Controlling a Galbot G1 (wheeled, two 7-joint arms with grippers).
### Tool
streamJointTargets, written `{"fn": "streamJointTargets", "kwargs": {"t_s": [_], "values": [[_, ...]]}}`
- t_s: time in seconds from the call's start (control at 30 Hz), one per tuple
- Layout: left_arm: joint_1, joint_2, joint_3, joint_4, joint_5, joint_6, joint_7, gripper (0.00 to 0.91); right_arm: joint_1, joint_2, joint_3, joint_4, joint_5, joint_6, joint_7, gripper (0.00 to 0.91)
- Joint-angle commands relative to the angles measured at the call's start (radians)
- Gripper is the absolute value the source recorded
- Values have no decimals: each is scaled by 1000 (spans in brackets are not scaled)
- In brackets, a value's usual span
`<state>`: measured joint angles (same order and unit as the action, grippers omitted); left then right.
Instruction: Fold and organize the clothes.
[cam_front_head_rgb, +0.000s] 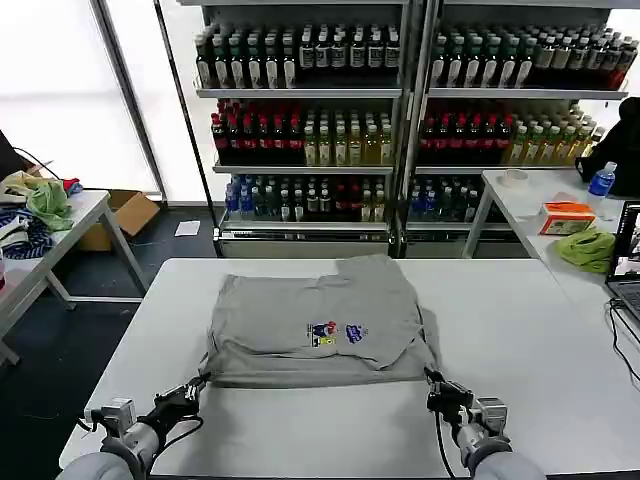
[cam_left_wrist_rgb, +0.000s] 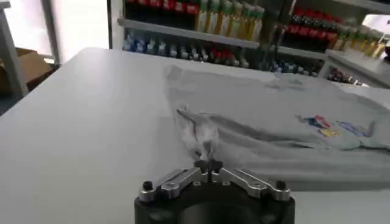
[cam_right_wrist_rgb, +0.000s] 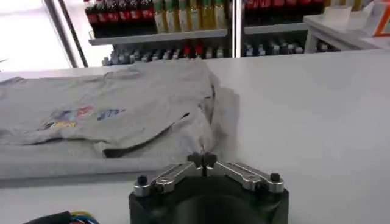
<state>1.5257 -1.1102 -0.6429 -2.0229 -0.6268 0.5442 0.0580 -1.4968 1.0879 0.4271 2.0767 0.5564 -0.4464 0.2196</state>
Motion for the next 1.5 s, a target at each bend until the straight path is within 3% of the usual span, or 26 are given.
{"fn": "streamJointTargets", "kwargs": {"t_s": [0.03, 0.47, 0.83, 0.87, 0.9, 1.1, 1.5], "values": [[166, -17, -69, -136, 9, 21, 2, 10, -140, -18, 37, 117, -9, 1, -3, 0], [394, -45, -166, -255, 12, 32, 12, 10, -336, -10, 86, 237, -46, 5, -11, 0], [442, -74, -169, -288, 44, 32, 20, 20, -421, -10, 101, 265, -82, -11, -35, 0], [440, -74, -170, -288, 48, 33, 20, 333, -421, -8, 100, 266, -83, -16, -35, 725], [438, -74, -169, -289, 50, 32, 21, 907, -418, -5, 100, 265, -82, -19, -34, 907], [436, -64, -193, -294, 53, 33, 23, 907, -417, -6, 117, 273, -75, -22, -35, 907], [430, -27, -277, -264, 0, 33, 20, 907, -344, -45, 208, 255, 24, -26, -61, 907]]}}
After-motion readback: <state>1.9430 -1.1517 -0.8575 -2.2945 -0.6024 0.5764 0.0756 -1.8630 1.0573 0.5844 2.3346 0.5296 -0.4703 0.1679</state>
